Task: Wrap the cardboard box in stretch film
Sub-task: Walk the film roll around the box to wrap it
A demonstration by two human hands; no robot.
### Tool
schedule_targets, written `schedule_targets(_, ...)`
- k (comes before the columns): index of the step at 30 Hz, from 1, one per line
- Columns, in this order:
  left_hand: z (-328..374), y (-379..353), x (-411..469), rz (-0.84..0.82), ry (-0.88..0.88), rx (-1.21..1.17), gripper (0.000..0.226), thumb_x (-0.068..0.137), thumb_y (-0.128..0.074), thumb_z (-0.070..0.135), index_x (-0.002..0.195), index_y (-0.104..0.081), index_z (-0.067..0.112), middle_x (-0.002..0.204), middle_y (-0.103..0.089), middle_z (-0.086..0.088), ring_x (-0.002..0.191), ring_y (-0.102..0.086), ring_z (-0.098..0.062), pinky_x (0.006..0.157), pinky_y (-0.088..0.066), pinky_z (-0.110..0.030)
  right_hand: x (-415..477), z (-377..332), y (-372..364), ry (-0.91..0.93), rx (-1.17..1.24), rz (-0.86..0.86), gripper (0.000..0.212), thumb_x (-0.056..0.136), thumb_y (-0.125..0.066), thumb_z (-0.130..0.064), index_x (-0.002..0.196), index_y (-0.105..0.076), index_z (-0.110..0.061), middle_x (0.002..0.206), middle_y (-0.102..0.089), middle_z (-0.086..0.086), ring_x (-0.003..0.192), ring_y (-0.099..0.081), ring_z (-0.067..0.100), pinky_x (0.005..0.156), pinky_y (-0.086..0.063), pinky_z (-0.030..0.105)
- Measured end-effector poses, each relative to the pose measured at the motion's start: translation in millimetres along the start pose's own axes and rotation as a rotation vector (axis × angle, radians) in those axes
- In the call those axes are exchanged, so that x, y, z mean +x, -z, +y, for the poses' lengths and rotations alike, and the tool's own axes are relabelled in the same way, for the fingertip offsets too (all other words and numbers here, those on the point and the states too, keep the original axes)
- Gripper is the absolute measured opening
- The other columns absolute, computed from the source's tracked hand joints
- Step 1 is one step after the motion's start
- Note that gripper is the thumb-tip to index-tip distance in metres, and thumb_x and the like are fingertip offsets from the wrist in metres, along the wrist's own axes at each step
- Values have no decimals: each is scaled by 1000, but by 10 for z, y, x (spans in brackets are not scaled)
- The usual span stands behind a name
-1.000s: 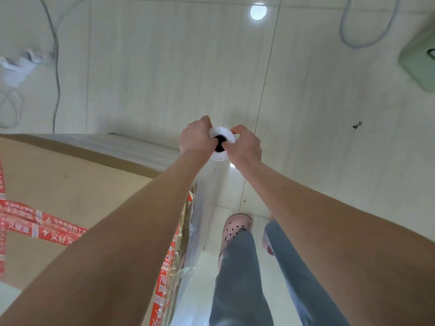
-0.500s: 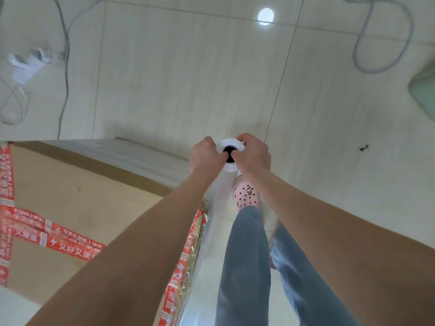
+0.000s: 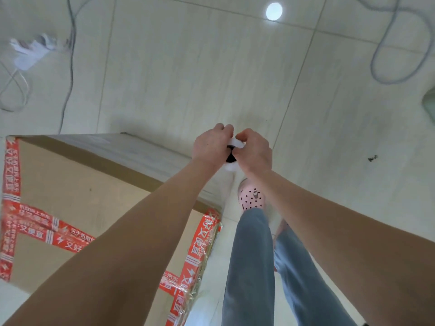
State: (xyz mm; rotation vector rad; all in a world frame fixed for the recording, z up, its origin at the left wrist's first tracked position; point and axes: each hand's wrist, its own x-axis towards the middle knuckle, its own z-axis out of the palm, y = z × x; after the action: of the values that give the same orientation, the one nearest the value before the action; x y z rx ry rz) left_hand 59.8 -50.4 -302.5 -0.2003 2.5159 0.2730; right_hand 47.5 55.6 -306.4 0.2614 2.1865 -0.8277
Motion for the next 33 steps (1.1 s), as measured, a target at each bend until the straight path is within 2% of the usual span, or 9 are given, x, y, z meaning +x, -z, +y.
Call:
schedule_targets(2,-20,19,71,1,38,-74,18,85,-55,18,103,-54,13,99,-57,-6,85,-59,-29,61,-39,-32,45,-41,30,28,-28,15,25,86,-52,-14,108,-60,-21,111,-62,-4,97,-59,19,83,-47,32)
schedule_targets(4,-52,40,109,10,127,-176,18,83,-58,21,99,-55,13,96,-60,-4,86,-58,-27,62,-38,-31,98,-102,43,41,-48,26,28,85,-51,-14,111,-58,-23,113,-60,-4,97,-58,19,78,-43,29)
schedule_targets(8,-156,84,112,64,407,-436,21,78,-64,24,93,-55,12,88,-61,-5,83,-57,-26,63,-40,-30,184,-184,28,-62,-40,-14,38,85,-56,-25,122,-49,-23,117,-54,1,95,-59,23,71,-38,29)
schedule_targets(12,-296,51,104,38,628,-639,24,79,-65,30,91,-52,15,91,-63,-3,83,-61,-22,57,-35,-25,233,-323,-52,-79,44,-46,39,81,-58,-24,119,-50,-23,109,-59,3,95,-59,23,75,-45,29)
schedule_targets(14,-342,71,124,-11,603,-609,28,80,-65,30,97,-52,12,94,-63,-4,84,-61,-23,58,-37,-27,256,-389,-66,-73,51,-47,37,80,-57,-20,116,-53,-25,107,-60,2,96,-59,22,77,-46,29)
schedule_targets(19,-379,228,227,-28,219,-286,28,85,-59,18,111,-50,11,103,-52,-8,85,-57,-28,63,-39,-33,289,-444,-82,-59,-7,-65,36,78,-58,-19,114,-54,-24,104,-62,2,92,-59,21,70,-38,26)
schedule_targets(22,-366,288,329,-49,88,-142,26,86,-56,15,112,-53,14,106,-52,-6,82,-57,-27,62,-38,-32,326,-453,-83,-46,-29,-73,37,78,-59,-19,114,-54,-25,105,-63,1,88,-58,19,70,-38,26)
schedule_targets(27,-356,344,480,-72,99,-116,22,84,-57,17,104,-54,10,96,-54,-6,85,-57,-28,64,-38,-32,434,-454,-7,16,-96,-92,37,81,-57,-23,118,-54,-26,110,-62,1,91,-58,18,69,-38,27)
schedule_targets(33,-398,418,577,-48,359,-294,17,82,-56,22,95,-52,12,89,-56,-3,82,-55,-26,63,-37,-31,623,-686,112,56,-176,-104,38,82,-56,-26,120,-53,-29,116,-58,-1,100,-59,20,84,-47,34)
